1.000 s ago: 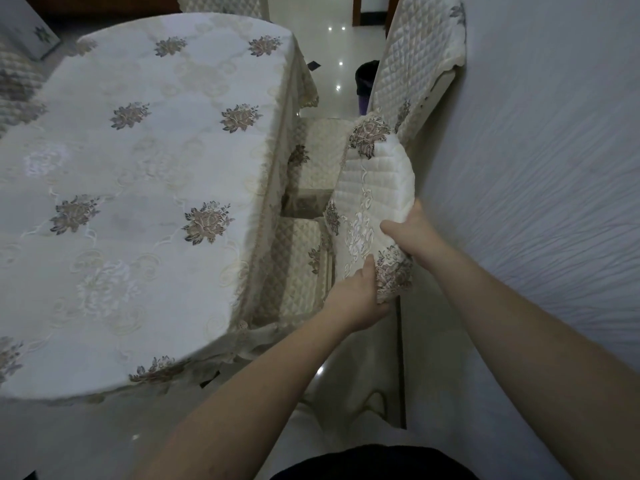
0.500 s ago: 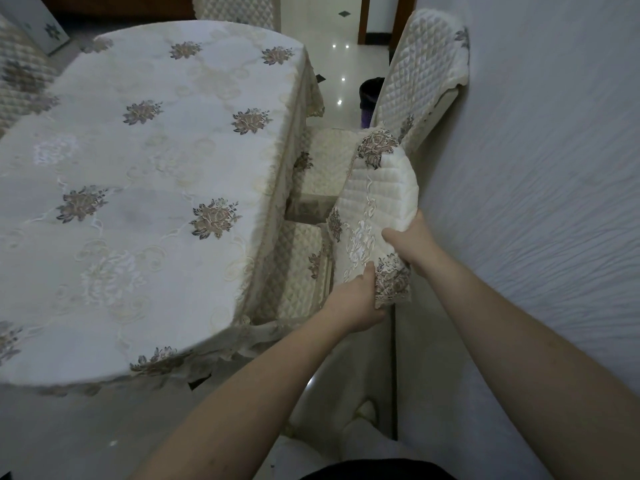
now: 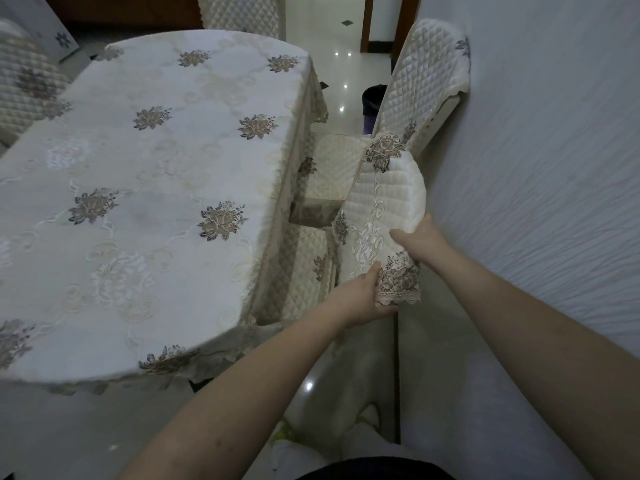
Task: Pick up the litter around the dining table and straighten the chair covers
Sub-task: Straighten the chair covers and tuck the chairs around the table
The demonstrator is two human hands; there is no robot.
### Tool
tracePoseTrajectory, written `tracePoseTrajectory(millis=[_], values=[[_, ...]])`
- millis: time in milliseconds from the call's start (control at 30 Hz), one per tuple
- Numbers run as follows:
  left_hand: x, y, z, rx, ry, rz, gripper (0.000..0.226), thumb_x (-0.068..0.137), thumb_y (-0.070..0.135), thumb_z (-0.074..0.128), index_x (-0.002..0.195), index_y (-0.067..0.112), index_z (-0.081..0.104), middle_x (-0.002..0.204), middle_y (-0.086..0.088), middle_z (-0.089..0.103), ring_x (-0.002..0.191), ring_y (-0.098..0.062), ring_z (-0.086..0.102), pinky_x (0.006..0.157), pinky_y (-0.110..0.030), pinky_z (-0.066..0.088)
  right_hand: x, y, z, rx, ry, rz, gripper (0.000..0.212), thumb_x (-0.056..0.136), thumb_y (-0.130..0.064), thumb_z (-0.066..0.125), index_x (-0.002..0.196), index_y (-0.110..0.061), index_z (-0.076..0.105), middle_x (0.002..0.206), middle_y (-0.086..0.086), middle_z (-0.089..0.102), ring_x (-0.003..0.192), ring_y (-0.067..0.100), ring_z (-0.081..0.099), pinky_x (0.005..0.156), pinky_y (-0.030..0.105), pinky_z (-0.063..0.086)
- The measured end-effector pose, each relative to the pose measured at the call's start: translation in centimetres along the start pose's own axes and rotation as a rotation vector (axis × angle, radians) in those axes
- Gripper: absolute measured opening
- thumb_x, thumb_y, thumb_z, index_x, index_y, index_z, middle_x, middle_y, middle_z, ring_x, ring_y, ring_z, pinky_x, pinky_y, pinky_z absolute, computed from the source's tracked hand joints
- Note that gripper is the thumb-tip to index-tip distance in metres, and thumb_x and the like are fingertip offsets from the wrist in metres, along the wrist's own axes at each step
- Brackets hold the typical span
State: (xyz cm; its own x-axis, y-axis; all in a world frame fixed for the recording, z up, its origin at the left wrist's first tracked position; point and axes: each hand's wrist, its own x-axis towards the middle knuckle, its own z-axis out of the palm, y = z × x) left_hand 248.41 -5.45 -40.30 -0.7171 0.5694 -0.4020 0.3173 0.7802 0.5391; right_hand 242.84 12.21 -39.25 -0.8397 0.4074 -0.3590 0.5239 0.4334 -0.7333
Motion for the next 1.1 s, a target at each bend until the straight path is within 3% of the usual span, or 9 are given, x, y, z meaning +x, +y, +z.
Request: tracePoseTrajectory(millis=[233, 367, 467, 633, 733, 833, 933, 1100], values=[[-2.5, -3.3, -1.6, 0.076, -0.085, 0.047, 0.092, 0.086, 0.053, 0.062, 0.154, 0.018, 0.012, 0.155, -0.006, 0.031, 0.139, -0.025, 0.034, 0.110, -0.036, 0.031, 0.1, 0.0, 0.3, 0.006, 0.013, -0.036, 0.074, 0.075, -0.034, 0.068, 0.135, -0.008, 0.034, 0.119, 0.008, 0.056, 0.103, 0.029, 0.058, 0.088, 0.045, 0.051], [-2.7, -2.9, 0.1, 0.106, -0.103, 0.052, 0.095, 0.087, 0.048, 0.063, 0.154, 0.018, 0.003, 0.152, -0.010, 0.035, 0.133, -0.028, 0.041, 0.106, -0.038, 0.038, 4.3, 2.9, 0.8, 0.011, -0.016, -0.053, 0.084, 0.056, -0.050, 0.064, 0.130, -0.016, 0.044, 0.111, 0.003, 0.065, 0.095, 0.023, 0.064, 0.082, 0.044, 0.056], [-2.3, -2.4, 1.0, 0.137, -0.082, 0.038, 0.093, 0.089, 0.048, 0.058, 0.153, 0.016, -0.002, 0.157, -0.009, 0.026, 0.135, -0.030, 0.040, 0.106, -0.042, 0.038, 7.2, 5.0, 1.3, -0.018, -0.023, -0.072, 0.082, 0.057, -0.052, 0.065, 0.128, -0.018, 0.044, 0.109, 0.002, 0.065, 0.094, 0.021, 0.065, 0.080, 0.045, 0.057], [-2.2, -2.4, 1.2, 0.131, -0.058, 0.042, 0.088, 0.092, 0.048, 0.054, 0.154, 0.015, 0.000, 0.155, -0.010, 0.030, 0.134, -0.030, 0.040, 0.105, -0.040, 0.038, 6.5, 4.6, 1.2, -0.047, -0.012, -0.086, 0.090, 0.058, -0.058, 0.066, 0.135, -0.020, 0.039, 0.113, 0.002, 0.064, 0.097, 0.023, 0.064, 0.082, 0.044, 0.056], [-2.8, -2.8, 0.3, 0.108, -0.048, 0.029, 0.082, 0.092, 0.050, 0.052, 0.154, 0.020, 0.007, 0.155, -0.006, 0.031, 0.137, -0.026, 0.037, 0.109, -0.037, 0.034, 0.1, 0.2, -0.2, -0.186, 0.015, -0.081, 0.096, 0.070, -0.057, 0.066, 0.145, -0.014, 0.024, 0.129, 0.010, 0.054, 0.113, 0.032, 0.056, 0.093, 0.046, 0.048], [-4.3, -3.5, -2.1, 0.093, 0.025, 0.033, 0.074, 0.094, 0.047, 0.051, 0.154, 0.021, 0.015, 0.156, -0.003, 0.030, 0.139, -0.020, 0.033, 0.108, -0.029, 0.028, -3.4, -2.0, -0.7, -0.587, 0.142, -0.216, 0.090, 0.085, -0.051, 0.057, 0.151, -0.014, 0.007, 0.150, 0.016, 0.029, 0.136, 0.035, 0.030, 0.108, 0.047, 0.028], [-5.9, -5.3, -4.9, 0.175, 0.150, 0.026, 0.068, 0.096, 0.044, 0.048, 0.153, 0.021, 0.018, 0.155, -0.003, 0.032, 0.138, -0.019, 0.035, 0.108, -0.031, 0.030, -5.3, -3.6, -0.3, -0.738, 0.134, -0.436, 0.077, 0.091, -0.047, 0.048, 0.152, -0.016, 0.012, 0.158, 0.011, 0.016, 0.145, 0.029, 0.011, 0.116, 0.047, 0.012], [-10.3, -9.9, -7.8, 0.421, 0.321, -0.150, 0.066, 0.097, 0.053, 0.036, 0.153, 0.024, 0.016, 0.158, 0.001, 0.023, 0.145, -0.019, 0.018, 0.117, -0.043, 0.015, -8.4, -6.9, 2.9, -0.759, -0.019, -0.652, 0.068, 0.094, -0.042, 0.045, 0.152, -0.020, 0.016, 0.158, 0.006, 0.021, 0.145, 0.025, 0.015, 0.116, 0.042, 0.010]])
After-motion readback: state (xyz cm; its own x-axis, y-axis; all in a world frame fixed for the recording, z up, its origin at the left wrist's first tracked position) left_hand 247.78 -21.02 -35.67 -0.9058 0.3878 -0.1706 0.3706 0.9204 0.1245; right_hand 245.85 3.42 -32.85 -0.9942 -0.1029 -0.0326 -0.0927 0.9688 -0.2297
